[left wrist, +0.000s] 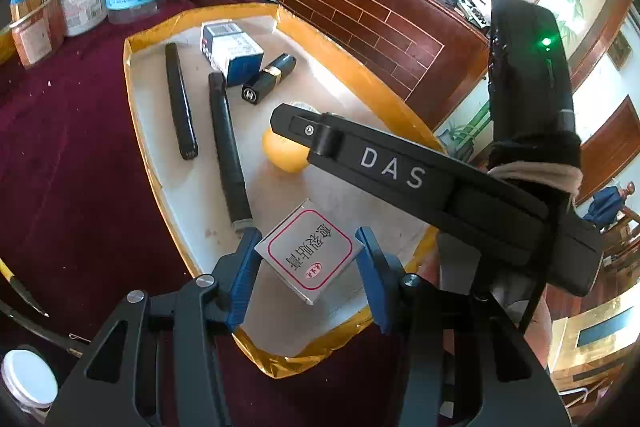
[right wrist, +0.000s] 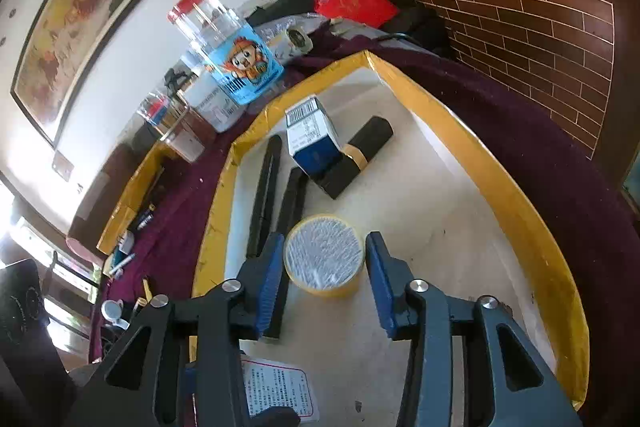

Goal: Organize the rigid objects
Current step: 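Carry packet and yellow cap into the tray and open both grippers, then grasp the white pill bottle with the right gripper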

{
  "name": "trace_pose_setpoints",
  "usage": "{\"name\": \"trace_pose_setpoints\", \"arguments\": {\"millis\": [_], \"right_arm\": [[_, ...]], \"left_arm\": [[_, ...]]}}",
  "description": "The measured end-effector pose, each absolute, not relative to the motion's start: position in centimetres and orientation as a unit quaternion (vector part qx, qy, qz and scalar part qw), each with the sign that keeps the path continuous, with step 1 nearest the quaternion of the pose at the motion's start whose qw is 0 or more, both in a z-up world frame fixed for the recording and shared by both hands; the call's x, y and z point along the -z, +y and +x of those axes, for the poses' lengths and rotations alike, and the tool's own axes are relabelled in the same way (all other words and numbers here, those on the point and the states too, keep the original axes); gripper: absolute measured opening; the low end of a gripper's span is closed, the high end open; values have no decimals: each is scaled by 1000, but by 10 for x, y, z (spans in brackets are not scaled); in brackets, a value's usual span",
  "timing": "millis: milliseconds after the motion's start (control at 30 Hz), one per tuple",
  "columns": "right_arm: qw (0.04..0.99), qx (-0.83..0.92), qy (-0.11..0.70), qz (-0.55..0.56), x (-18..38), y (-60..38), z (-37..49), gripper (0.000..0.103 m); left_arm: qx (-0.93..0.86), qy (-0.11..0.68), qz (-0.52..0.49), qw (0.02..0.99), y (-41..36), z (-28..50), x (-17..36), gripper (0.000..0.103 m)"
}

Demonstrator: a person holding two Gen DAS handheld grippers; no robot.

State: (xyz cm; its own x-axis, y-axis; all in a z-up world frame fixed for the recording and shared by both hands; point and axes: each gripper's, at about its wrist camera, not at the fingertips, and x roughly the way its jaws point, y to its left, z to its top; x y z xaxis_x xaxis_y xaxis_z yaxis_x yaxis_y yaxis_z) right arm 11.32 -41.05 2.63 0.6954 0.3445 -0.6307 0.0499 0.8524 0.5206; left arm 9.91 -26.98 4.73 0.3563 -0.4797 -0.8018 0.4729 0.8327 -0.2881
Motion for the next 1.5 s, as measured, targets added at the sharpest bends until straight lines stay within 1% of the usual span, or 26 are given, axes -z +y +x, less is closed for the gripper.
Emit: {"name": "trace_pose_setpoints", "arguments": {"millis": [67,133,467,633,767,933,1067,1167,1233,1267,1367,1400,1433,1500], "right_arm": [[888,-81,372,259,-29,-412,112,38],[890,-80,366,260,-32,-413,111,39],[911,-64,316,257,-46,-418,104,39],[921,-75,296,243,-52,-411,100,39],[933,-93,269,220,-62,-403,92,39],[935,-127,260,208,-66,-392,90,39],[931,-153,260,204,-67,-385,91,39],[931,-179,260,184,-69,-371,90,39],[929,-203,259,168,-70,-359,86,39],[923,-224,267,166,-70,-352,86,39],[897,-269,300,180,-71,-329,80,39],[883,-296,314,183,-73,-314,76,44],[871,-314,333,176,-75,-297,73,53],[855,-330,367,161,-73,-262,69,54]], "left_arm": [[290,482,-2,827,-270,97,-51,60],[291,471,-3,833,-268,93,-58,64],[279,453,-3,847,-254,77,-84,64],[266,446,-11,854,-223,54,-104,64],[257,440,-27,860,-184,34,-112,64],[221,434,-29,873,-125,11,-102,64],[156,406,-40,900,-63,-6,-83,64],[89,391,-80,913,-12,-15,-64,64],[61,397,-120,908,12,-15,-48,64],[51,401,-131,905,19,-13,-40,63],[43,407,-175,896,37,-9,-25,64],[57,390,-195,898,41,-10,-26,64],[51,382,-199,901,42,-11,-26,64],[46,386,-208,898,43,-6,-23,64]]}}
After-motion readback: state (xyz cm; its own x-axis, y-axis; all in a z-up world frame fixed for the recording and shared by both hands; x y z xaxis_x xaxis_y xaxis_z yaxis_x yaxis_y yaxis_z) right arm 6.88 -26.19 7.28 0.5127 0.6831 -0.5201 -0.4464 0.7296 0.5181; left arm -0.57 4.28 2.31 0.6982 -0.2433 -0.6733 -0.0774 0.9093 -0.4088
